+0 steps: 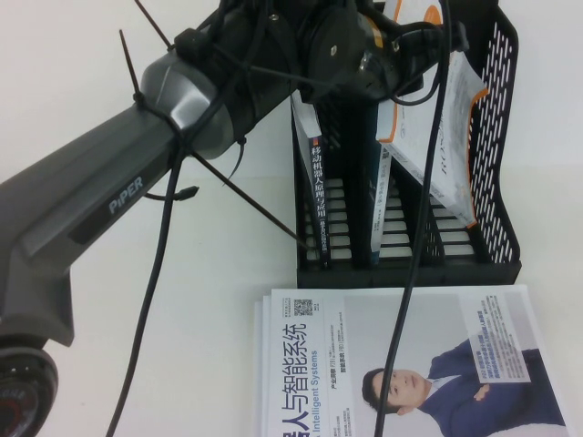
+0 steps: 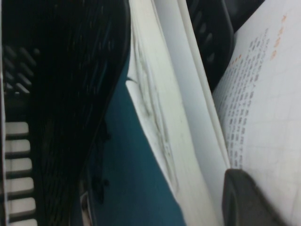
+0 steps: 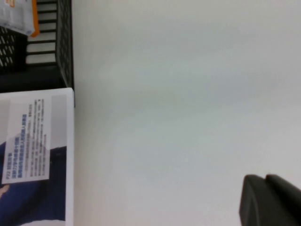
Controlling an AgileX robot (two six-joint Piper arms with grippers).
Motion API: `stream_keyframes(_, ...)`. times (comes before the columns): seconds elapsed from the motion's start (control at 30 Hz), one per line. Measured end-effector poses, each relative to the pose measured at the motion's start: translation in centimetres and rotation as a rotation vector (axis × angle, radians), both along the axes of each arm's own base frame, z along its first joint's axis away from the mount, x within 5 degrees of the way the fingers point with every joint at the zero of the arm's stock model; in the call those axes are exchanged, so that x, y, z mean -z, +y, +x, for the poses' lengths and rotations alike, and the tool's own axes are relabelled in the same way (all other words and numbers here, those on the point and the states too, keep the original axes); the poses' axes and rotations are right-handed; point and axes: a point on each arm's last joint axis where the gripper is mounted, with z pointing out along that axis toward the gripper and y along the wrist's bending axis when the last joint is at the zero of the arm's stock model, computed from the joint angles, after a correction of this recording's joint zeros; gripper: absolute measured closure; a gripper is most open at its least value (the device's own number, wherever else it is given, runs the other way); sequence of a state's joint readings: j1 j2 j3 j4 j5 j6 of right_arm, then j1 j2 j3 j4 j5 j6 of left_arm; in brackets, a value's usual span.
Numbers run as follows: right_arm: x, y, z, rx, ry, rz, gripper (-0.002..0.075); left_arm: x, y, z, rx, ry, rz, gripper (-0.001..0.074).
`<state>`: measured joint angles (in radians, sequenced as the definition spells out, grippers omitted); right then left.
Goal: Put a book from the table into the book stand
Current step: Place the book on the book shelf
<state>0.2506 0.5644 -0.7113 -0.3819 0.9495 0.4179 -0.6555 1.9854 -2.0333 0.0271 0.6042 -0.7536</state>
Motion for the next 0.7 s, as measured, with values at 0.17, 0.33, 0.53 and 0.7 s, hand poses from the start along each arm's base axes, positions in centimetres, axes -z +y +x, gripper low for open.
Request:
stream_keyframes(0.17, 0.01, 0.08, 0.0, -0.003, 0.0, 0.01, 0.0729, 0.03, 0.06, -0.03, -0.004, 0.01, 0.005, 0.0633)
stream_keyframes(0.33, -0.03, 0.15, 0.05, -0.007, -0.006, 0.017, 0.0729, 0.13, 0.08, -0.02, -0.005, 0.015, 0.014, 0.0633)
stream_keyframes(0.53, -0.04, 0.33, 0.08, -0.015, -0.01, 0.038, 0.0729, 0.23, -0.13, -0.13, 0.012, 0.016, 0.031, 0.0633)
stream_keyframes(0.7, -0.02, 0.39, 0.07, -0.018, -0.01, 0.046, 0.0729, 0.38, -0.17, -0.08, 0.013, 0.027, 0.041, 0.0633)
